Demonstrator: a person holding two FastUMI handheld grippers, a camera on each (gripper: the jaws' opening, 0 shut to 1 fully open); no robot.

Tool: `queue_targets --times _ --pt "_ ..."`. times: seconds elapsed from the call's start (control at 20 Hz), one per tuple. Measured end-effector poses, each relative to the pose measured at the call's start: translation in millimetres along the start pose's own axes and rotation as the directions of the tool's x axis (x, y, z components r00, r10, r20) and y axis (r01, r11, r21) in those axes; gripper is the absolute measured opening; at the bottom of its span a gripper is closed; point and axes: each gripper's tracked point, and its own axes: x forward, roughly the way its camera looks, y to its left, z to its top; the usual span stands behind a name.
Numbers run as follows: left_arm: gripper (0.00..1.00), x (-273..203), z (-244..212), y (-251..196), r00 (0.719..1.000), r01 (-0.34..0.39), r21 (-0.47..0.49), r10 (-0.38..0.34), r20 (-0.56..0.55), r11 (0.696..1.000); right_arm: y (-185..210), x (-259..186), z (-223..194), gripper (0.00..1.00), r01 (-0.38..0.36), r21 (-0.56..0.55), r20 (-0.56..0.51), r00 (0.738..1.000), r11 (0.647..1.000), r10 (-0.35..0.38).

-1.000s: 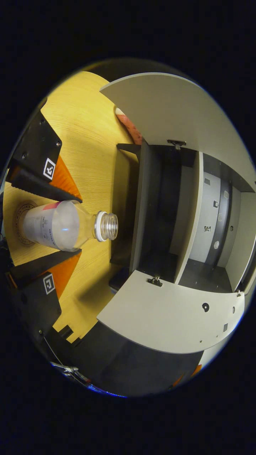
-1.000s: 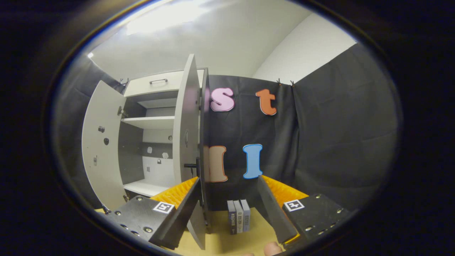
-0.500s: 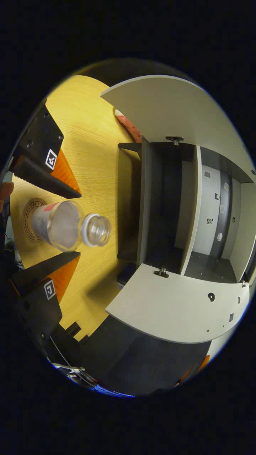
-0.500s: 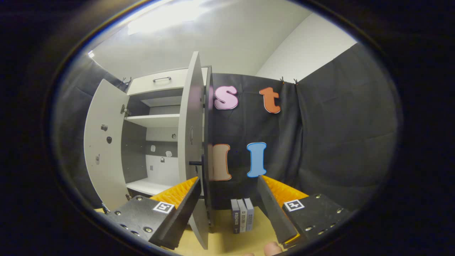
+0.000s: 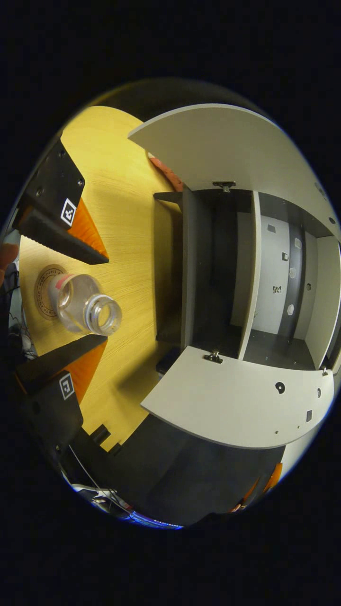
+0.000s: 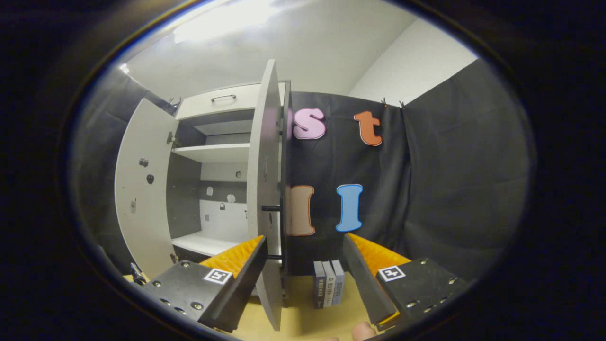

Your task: Grasp the bottle in the cabinet with the left hand and place it on the coaster, then close the right door with the right hand and the left door with the left hand.

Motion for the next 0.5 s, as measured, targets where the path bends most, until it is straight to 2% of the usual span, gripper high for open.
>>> queue_targets --times 0.25,0.45,0.5 --pt "0.96 -22.4 48.4 -6.9 0.997 0.01 -0.022 -0.008 0.073 1.0 4.0 5.1 -4.2 0.96 -0.01 0.014 -0.003 1.0 1.0 0.01" --pt "0.96 -47.6 105.1 -2.2 0.984 -0.02 -0.04 0.027 0.176 0.999 5.4 9.3 -4.3 0.96 -0.02 0.027 -0.002 1.0 0.999 0.02" --pt "0.96 -54.2 120.2 1.9 0.979 -0.034 -0.044 0.042 0.201 0.998 6.6 9.7 -5.5 0.94 -0.023 0.027 -0.002 1.0 0.999 0.023"
